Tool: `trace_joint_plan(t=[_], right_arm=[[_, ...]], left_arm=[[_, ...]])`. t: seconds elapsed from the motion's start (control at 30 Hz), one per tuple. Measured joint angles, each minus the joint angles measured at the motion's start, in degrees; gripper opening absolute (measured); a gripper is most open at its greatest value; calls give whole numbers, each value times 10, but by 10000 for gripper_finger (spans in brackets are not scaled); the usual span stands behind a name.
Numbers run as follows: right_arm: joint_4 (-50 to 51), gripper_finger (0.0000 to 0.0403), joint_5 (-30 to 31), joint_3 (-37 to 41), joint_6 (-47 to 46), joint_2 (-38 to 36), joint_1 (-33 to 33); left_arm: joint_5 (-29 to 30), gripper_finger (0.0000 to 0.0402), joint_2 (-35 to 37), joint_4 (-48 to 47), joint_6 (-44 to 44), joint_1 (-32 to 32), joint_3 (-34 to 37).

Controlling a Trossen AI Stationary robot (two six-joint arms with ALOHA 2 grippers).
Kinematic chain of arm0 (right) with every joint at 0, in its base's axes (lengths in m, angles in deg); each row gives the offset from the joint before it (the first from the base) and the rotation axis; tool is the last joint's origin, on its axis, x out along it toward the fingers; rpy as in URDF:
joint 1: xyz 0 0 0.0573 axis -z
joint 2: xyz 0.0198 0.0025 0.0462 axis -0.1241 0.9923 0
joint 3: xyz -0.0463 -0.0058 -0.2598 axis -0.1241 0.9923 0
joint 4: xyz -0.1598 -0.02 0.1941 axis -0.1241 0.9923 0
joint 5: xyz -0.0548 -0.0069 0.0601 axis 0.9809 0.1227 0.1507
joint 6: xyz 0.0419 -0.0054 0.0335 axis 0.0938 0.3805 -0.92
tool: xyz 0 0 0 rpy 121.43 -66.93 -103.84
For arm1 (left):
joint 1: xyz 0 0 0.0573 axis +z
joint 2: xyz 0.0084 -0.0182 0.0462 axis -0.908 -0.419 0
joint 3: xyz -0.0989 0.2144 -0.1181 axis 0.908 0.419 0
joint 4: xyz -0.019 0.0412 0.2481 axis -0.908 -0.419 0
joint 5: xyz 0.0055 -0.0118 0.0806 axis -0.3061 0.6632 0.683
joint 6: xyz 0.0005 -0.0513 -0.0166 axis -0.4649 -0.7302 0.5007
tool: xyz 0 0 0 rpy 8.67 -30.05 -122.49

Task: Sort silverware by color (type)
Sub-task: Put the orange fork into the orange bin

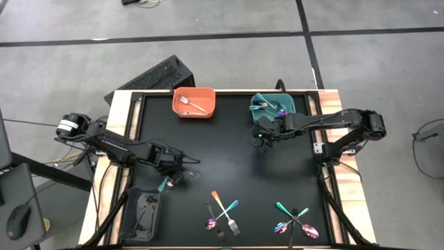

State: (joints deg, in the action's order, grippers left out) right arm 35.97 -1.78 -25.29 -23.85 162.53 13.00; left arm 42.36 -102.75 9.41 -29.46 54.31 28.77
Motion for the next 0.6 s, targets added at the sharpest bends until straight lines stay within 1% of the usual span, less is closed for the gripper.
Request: trace_joint_plan(t=[0.03,0.07,0.2,0.3,0.37,0.47,0.6], right_arm=[[-1,150,0,0,4,0,4],[-2,150,0,0,9,0,10],[-14,150,0,0,31,0,34],[-28,150,0,0,60,0,51],[-39,150,0,0,82,0,63],[-60,150,0,0,114,0,85],[-95,150,-4,0,153,0,120]], left_arm=[[1,24,3,-6,13,2,-6],[-1,13,6,-9,24,5,-13],[1,9,20,-39,87,27,-63],[8,4,20,-102,162,53,-108],[20,4,20,-119,220,74,-143],[78,3,20,-150,330,109,-185],[163,3,20,-140,509,174,-232]])
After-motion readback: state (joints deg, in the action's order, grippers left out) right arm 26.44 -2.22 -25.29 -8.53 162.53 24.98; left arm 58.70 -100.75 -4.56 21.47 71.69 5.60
